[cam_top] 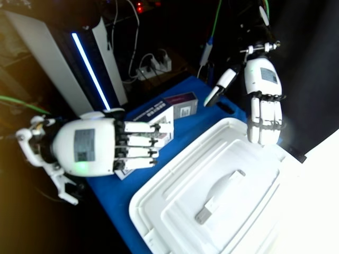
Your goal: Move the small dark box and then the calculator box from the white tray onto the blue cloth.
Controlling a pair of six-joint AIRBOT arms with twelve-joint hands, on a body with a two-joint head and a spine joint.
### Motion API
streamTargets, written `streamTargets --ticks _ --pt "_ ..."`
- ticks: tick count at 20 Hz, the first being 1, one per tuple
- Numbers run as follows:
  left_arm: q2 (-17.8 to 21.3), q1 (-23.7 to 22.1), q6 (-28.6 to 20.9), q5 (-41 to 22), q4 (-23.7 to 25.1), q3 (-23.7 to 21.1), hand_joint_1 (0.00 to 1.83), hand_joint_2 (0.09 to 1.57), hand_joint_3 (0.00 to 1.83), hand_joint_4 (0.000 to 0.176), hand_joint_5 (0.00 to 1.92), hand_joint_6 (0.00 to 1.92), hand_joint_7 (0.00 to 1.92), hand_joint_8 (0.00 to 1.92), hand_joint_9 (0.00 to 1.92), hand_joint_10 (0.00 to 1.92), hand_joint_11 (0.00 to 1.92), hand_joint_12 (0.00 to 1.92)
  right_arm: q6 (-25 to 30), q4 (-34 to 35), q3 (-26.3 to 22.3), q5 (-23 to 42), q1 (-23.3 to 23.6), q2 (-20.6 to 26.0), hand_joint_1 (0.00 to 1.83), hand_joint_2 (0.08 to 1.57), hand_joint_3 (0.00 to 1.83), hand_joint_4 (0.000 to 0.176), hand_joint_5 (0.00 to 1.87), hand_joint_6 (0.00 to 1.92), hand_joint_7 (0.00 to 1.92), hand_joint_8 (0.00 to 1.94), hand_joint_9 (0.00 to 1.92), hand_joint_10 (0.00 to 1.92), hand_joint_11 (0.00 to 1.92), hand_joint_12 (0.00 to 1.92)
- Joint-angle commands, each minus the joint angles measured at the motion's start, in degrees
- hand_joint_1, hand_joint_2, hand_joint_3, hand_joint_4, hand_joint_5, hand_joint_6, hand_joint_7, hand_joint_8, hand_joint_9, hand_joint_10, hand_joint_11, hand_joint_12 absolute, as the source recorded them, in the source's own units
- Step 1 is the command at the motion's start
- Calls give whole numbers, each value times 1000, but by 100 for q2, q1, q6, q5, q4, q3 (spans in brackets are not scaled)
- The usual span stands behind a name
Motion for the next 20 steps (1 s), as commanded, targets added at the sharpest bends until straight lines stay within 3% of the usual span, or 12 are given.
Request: streamTargets --ticks 1,3,4,5,6,9,10,12,15,17,18,20 --pt "-21 -52 8 -440 -254 -6 535 831 0 55 0 0 69 0 100 0 0 328 43 260 -30 777 47 22 660 714 0 9 4 0 359 0 478 1 314 839" --pt "-21 -52 8 -454 -261 -9 550 834 0 56 0 0 78 2 98 0 0 311 43 371 -25 868 49 50 684 656 0 131 0 0 50 0 170 0 18 952" --pt "-21 -53 8 -460 -266 -10 537 811 0 80 0 0 97 9 99 0 0 304 42 415 -19 893 49 61 684 627 0 167 0 0 9 0 33 0 3 879" --pt "-21 -53 8 -470 -272 -12 529 798 0 86 0 0 102 6 92 2 0 275 42 498 -9 921 49 77 731 607 0 174 0 0 1 0 6 0 0 671" --pt "-21 -52 10 -474 -272 -14 506 811 0 67 0 0 107 4 86 0 0 224 -22 585 10 953 49 78 744 590 0 176 0 0 0 0 0 0 0 506" --pt "-27 -56 12 -489 -272 -34 460 755 0 96 0 0 40 2 51 1 0 73 -77 631 103 951 65 62 691 502 0 176 0 0 0 0 0 0 0 96" --pt "-30 -59 14 -523 -272 -42 458 762 0 106 0 0 7 0 9 0 0 14 -78 637 137 951 65 48 663 475 0 176 0 0 0 0 0 0 30 95" --pt "-29 -60 14 -550 -272 -55 445 763 0 97 0 0 0 0 0 0 0 0 -78 643 180 952 117 31 660 484 5 176 0 0 0 0 0 0 0 312" --pt "-27 -54 55 -661 -378 -60 419 783 8 88 0 0 0 0 0 0 0 0 -96 651 180 956 255 75 704 499 2 176 0 0 0 0 0 0 0 164" --pt "-14 -54 78 -723 -419 -89 423 751 0 98 0 0 0 0 0 0 0 0 -183 651 179 967 411 128 704 492 0 176 0 0 0 0 0 0 0 300" --pt "5 -56 79 -744 -438 -108 420 763 0 87 0 0 0 0 0 0 0 0 -213 651 180 968 478 134 706 490 0 176 0 0 0 0 0 0 0 423" --pt "38 -60 118 -766 -499 -144 467 774 3 110 0 0 0 0 0 0 0 0 -261 651 187 968 605 134 720 503 3 176 0 0 0 0 0 0 0 501"
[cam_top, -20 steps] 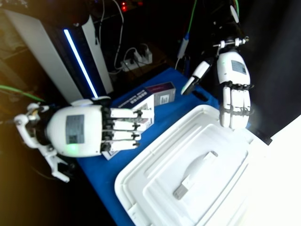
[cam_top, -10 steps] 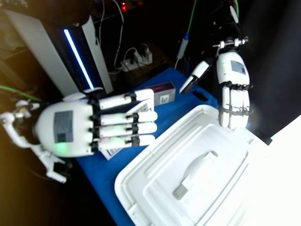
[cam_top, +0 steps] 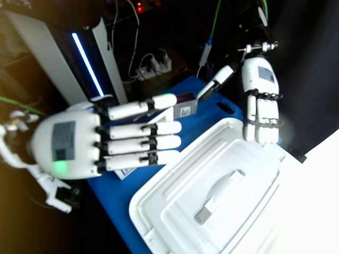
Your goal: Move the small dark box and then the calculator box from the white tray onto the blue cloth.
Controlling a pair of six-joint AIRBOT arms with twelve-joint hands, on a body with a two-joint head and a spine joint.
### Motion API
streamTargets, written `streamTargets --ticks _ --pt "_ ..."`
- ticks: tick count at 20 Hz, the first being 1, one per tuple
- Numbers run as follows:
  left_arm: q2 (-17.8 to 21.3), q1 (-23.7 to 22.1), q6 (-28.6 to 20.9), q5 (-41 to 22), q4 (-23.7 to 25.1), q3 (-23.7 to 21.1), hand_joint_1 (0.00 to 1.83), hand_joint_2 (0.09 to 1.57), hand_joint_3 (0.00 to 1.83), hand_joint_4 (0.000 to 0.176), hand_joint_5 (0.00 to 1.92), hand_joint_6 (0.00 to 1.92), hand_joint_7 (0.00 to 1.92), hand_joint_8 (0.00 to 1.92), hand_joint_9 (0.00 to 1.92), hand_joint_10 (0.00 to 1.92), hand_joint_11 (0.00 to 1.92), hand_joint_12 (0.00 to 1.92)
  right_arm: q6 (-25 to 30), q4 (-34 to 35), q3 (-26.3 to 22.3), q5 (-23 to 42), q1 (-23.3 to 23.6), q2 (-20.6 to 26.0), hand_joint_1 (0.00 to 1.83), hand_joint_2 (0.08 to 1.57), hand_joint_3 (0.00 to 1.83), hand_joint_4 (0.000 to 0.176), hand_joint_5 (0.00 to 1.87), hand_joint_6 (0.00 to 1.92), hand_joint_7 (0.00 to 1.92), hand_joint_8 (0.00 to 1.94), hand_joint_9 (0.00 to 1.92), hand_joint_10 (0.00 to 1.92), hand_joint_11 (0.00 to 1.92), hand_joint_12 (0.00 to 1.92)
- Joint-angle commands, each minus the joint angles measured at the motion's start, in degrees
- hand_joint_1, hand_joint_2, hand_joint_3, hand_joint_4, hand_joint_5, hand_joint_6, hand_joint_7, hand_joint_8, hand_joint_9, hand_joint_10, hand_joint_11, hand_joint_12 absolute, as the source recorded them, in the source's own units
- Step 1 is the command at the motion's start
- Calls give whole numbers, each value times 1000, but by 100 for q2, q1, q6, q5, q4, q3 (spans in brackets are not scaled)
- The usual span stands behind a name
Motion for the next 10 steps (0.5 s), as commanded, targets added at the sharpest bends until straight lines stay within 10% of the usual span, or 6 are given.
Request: streamTargets --ticks 1,4,10 --pt "36 -63 36 -502 -298 -5 469 773 2 110 0 0 0 0 0 0 0 0 9 236 23 616 114 -5 734 511 3 176 0 0 0 0 0 0 0 479" --pt "36 -83 36 -514 -301 -11 508 775 1 112 0 0 0 0 0 0 0 0 6 236 73 615 157 -8 681 493 0 176 0 0 0 0 0 0 0 765" --pt "50 -96 43 -559 -301 -43 448 735 0 103 0 0 0 0 0 0 0 0 5 236 129 615 263 -42 681 535 5 173 0 0 0 0 0 0 0 530"
